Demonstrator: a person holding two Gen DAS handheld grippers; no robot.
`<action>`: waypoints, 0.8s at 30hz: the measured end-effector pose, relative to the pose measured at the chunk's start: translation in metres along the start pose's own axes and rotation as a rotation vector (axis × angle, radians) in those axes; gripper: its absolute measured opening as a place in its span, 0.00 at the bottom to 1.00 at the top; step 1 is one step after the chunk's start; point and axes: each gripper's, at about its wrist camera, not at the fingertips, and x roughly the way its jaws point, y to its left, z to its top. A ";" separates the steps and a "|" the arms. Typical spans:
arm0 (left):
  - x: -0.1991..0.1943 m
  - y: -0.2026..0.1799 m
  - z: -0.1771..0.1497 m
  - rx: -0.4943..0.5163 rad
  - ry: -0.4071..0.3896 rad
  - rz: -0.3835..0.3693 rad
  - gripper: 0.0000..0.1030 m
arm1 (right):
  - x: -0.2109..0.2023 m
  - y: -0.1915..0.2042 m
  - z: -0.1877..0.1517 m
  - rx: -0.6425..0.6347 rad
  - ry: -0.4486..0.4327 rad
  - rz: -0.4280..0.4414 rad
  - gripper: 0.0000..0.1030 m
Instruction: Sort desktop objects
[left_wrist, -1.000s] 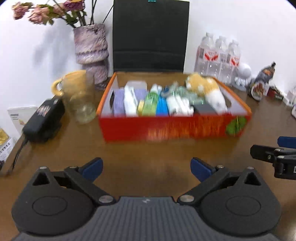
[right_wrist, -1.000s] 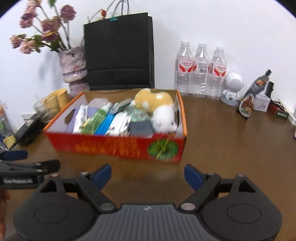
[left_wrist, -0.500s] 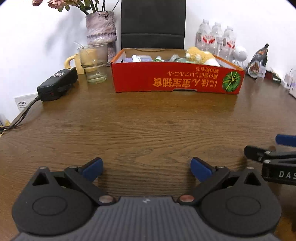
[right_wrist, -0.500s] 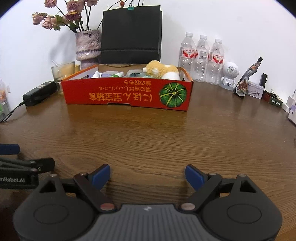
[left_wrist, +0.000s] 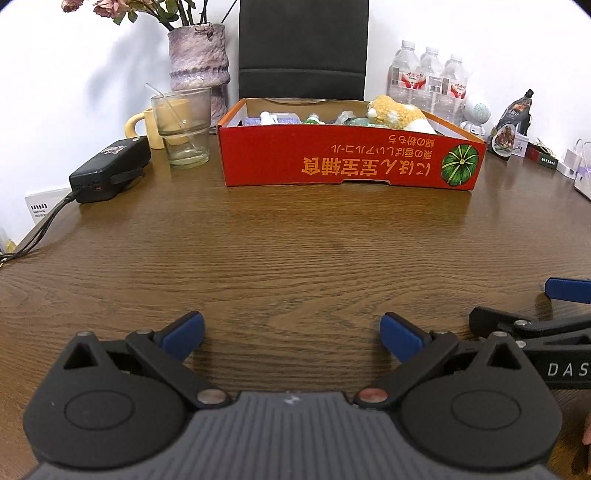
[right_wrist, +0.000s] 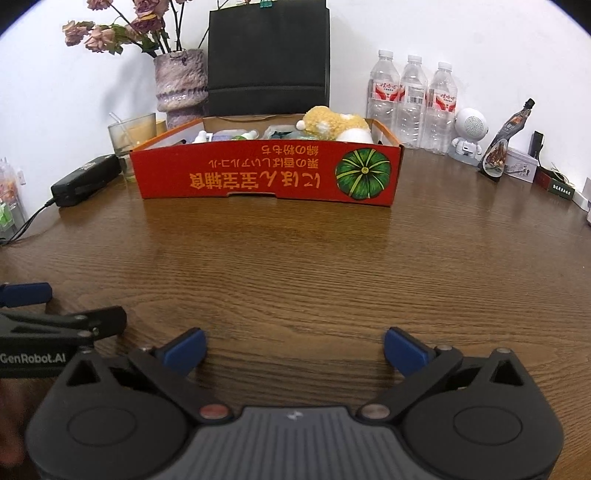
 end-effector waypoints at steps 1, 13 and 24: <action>0.000 0.000 0.000 0.001 0.000 -0.001 1.00 | 0.000 0.000 0.000 0.001 0.000 -0.001 1.00; 0.001 0.000 0.000 0.001 0.001 -0.003 1.00 | 0.002 -0.004 0.002 0.033 -0.001 -0.039 1.00; 0.001 -0.001 0.000 0.005 0.001 -0.008 1.00 | 0.002 -0.005 0.001 0.034 -0.001 -0.038 1.00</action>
